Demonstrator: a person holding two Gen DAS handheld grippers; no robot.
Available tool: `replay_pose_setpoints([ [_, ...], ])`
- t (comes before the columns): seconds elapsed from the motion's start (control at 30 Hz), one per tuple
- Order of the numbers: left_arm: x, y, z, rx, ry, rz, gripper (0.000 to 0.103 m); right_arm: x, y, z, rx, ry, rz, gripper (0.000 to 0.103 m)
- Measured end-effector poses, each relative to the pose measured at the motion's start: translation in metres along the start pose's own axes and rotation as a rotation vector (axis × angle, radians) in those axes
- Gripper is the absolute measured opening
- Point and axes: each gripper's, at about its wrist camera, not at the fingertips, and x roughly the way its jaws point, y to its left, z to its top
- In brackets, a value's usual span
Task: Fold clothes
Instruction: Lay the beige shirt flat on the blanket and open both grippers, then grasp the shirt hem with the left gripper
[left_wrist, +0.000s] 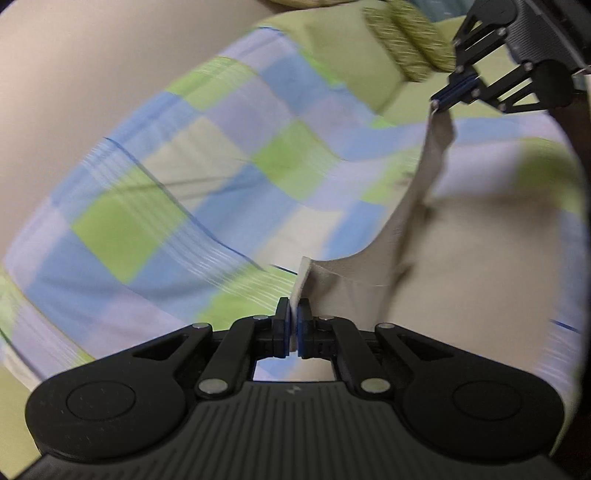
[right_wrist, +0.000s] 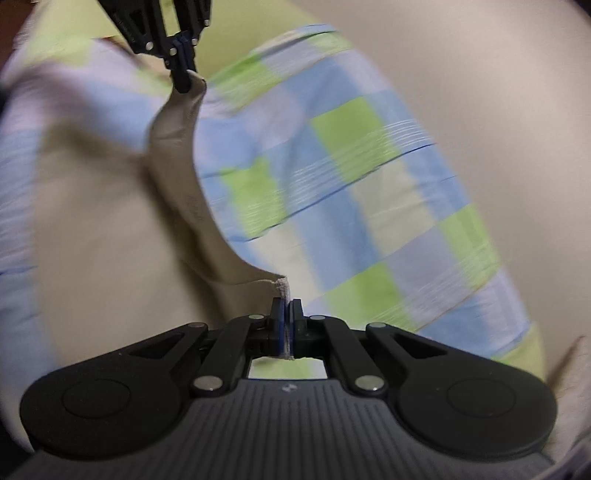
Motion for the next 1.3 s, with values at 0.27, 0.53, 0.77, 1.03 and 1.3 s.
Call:
replay_pose_setpoints([
  [0.27,0.119,0.056,0.007,-0.028,-0.001,0.15,0.001,0.142,-0.056,0.022,-0.027,-0.027,-0.177,0.0],
  [0.53,0.215,0.073,-0.01,-0.05,0.039,0.229,0.001,0.271,-0.054,0.004,0.053,0.036,-0.197,0.0],
  [0.77,0.245,0.072,-0.028,-0.099,0.087,0.24,0.004,0.33,-0.043,-0.005,0.157,0.118,-0.107,0.0],
  [1.03,0.265,0.074,-0.053,-0.187,0.138,0.24,0.049,0.317,-0.053,-0.014,0.367,0.174,-0.01,0.031],
  [1.3,0.129,0.061,-0.12,-0.527,0.158,0.016,0.051,0.189,-0.072,-0.061,0.79,0.147,0.128,0.042],
])
